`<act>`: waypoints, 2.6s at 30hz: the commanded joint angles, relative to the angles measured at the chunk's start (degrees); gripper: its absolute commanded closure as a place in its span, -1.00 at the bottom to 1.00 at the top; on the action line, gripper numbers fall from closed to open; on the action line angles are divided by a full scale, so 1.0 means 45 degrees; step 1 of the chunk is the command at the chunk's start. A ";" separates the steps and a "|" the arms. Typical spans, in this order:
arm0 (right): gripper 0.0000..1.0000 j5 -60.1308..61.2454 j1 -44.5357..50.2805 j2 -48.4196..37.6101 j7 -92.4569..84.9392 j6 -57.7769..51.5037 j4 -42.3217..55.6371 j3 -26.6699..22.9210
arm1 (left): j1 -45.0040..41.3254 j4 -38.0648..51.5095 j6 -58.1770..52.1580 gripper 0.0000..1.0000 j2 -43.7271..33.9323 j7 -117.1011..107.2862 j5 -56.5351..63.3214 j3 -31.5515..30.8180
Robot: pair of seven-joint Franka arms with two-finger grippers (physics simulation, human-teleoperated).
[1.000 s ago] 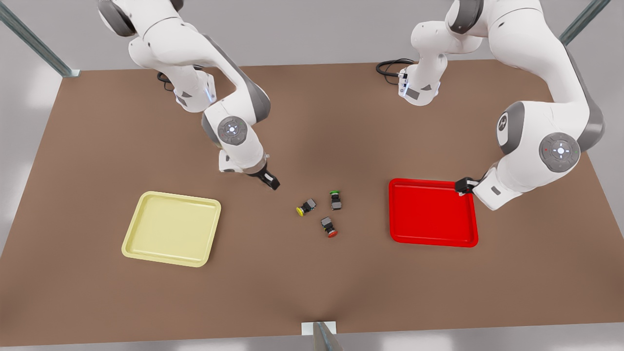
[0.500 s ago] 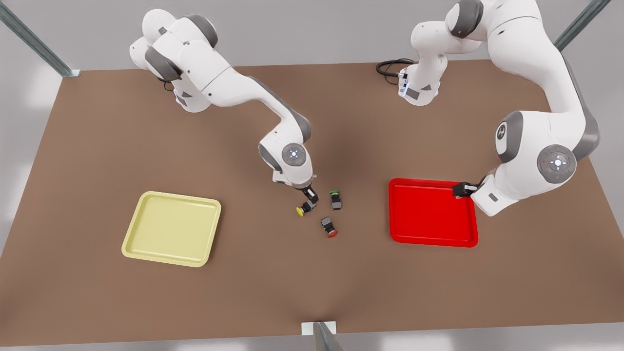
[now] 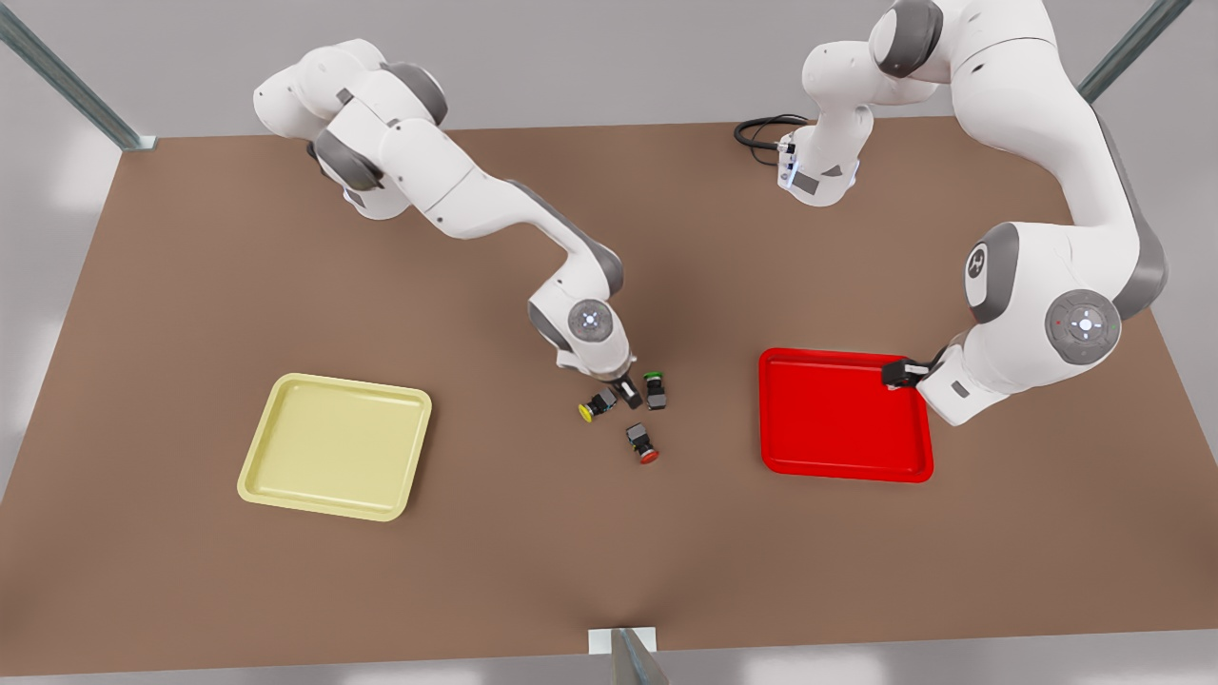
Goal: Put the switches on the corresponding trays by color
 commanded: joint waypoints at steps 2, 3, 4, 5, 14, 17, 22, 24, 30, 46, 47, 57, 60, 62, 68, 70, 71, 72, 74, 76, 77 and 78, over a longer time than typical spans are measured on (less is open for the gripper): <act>-1.00 -0.0020 0.0009 0.0081 0.0100 0.0082 0.0002 0.0045 | 0.0003 0.0000 0.0019 -1.00 -0.0001 0.0000 0.0001 -0.0017; -1.00 -0.0156 0.0009 0.0179 0.0080 0.0082 -0.0037 0.0025 | 0.0003 0.0000 0.0020 -1.00 0.0018 0.0000 0.0001 0.0002; -1.00 -0.0254 -0.0010 0.0179 0.0041 0.0082 -0.0115 0.0025 | 0.0003 0.0000 0.0039 -1.00 -0.0001 0.0000 0.0001 0.0002; -1.00 -0.0371 -0.0010 0.0179 0.0022 0.0082 -0.0135 0.0006 | 0.0003 0.0000 0.0020 -1.00 -0.0001 0.0000 0.0020 0.0002; -1.00 -0.1426 -0.0030 0.0433 0.0217 0.0179 -0.0057 -0.0014 | -0.0036 0.0000 -0.0078 -1.00 -0.0060 -0.0020 0.0040 0.0022; -1.00 -0.1855 -0.0030 0.0433 0.0822 0.0179 0.0002 -0.0014 | -0.0036 -0.0019 -0.0078 -1.00 -0.0060 -0.0020 0.0040 0.0022; -1.00 -0.3241 -0.0010 0.0472 0.2032 0.0140 0.0060 0.0006 | -0.0056 -0.0019 -0.0137 -1.00 -0.0099 0.0000 0.0020 0.0022; -1.00 -0.3477 -0.0010 0.0609 0.2306 0.0160 0.0080 0.0025 | -0.0056 -0.0019 -0.0156 -1.00 -0.0099 -0.0019 0.0020 0.0022; -0.73 -0.4141 -0.0010 0.0609 0.2541 -0.0016 0.0099 0.0084 | -0.0056 -0.0039 -0.0176 -1.00 -0.0099 -0.0019 0.0020 -0.0017; -0.26 -0.4629 -0.0166 0.0491 0.2561 -0.0035 0.0119 0.0084 | -0.0075 -0.0039 -0.0156 -1.00 -0.0118 -0.0020 0.0020 -0.0056; -0.23 -0.4629 -0.0166 0.0491 0.2580 -0.0055 0.0119 0.0084 | -0.0075 -0.0039 -0.0176 -1.00 -0.0118 -0.0020 0.0020 -0.0056; -0.04 -0.4649 -0.0264 0.0374 0.2522 -0.0211 0.0099 0.0103 | -0.0075 -0.0156 -0.0137 -1.00 -0.0118 -0.0039 0.0020 -0.0056; -0.04 -0.4649 -0.0284 0.0355 0.2482 -0.0250 0.0119 0.0103 | -0.0095 -0.0156 -0.0137 -1.00 -0.0118 -0.0039 0.0020 -0.0076; -0.04 -0.4668 -0.0284 0.0374 0.2463 -0.0250 0.0119 0.0103 | -0.0075 -0.0195 -0.0137 -1.00 -0.0118 -0.0039 0.0020 -0.0076; -0.04 -0.4766 -0.0811 -0.0231 0.1956 -0.0348 -0.0252 0.0377 | -0.0095 -0.0195 -0.0117 -1.00 -0.0177 -0.0156 0.0001 -0.0251; -0.04 -0.4766 -0.1318 -0.1090 0.0960 -0.0348 -0.1384 0.0377 | -0.0134 -0.0195 -0.0039 -1.00 -0.0177 -0.0215 0.0001 -0.0330; -0.04 -0.4766 -0.1689 -0.1461 0.0315 -0.0328 -0.1951 0.0377 | -0.0251 -0.0195 -0.0039 -1.00 -0.0177 -0.0254 0.0001 -0.0349; -0.04 -0.4766 -0.2060 -0.2066 -0.0387 -0.0309 -0.2633 0.0377 | -0.0349 -0.0195 0.0039 -1.00 -0.0157 -0.0429 0.0001 -0.0427; -0.04 -0.4766 -0.3056 -0.3745 -0.2496 -0.0309 -0.4470 0.0435 | -0.0446 -0.0195 0.0254 -1.00 -0.0138 -0.0917 -0.0331 -0.0525; -0.04 -0.4746 -0.4325 -0.5133 -0.4371 -0.0231 -0.5954 0.0533 | -0.1363 -0.0195 0.0664 -1.00 -0.0001 -0.2479 -0.0351 -0.0525; -0.04 -0.4727 -0.4970 -0.5719 -0.5484 -0.0192 -0.6540 0.0533 | -0.1833 -0.0195 0.1190 -1.00 0.0213 -0.3319 -0.0623 -0.0525; -0.05 -0.4707 -0.5634 -0.6285 -0.6831 -0.0172 -0.7224 0.0533 | -0.2339 -0.0176 0.2049 -1.00 0.0623 -0.4119 -0.0936 -0.0525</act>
